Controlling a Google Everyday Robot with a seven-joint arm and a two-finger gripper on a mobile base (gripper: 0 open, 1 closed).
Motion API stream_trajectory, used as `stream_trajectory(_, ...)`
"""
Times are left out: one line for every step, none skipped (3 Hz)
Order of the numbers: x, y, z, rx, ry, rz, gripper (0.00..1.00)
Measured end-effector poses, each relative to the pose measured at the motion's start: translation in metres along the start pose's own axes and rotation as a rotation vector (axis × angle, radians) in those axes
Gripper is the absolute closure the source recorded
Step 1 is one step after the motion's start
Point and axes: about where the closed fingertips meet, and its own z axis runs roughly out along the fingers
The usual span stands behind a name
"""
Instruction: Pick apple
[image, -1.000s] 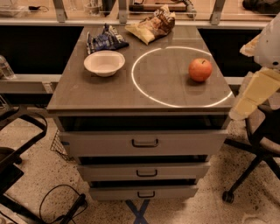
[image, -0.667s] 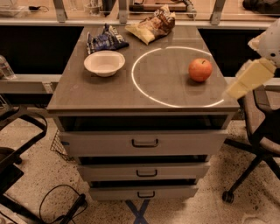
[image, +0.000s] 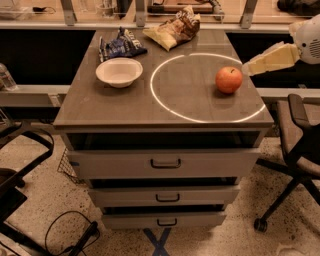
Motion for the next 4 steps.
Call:
stream_trajectory(0.000,0.000,0.000,0.000,0.000,0.000,0.00)
stream_trajectory(0.013,0.001,0.030,-0.021,-0.039,0.026,0.00)
stream_trajectory(0.026,-0.004,0.059,-0.048,-0.098,0.049,0.00)
stream_trajectory(0.039,-0.010,0.079,-0.094,-0.197,0.062,0.00)
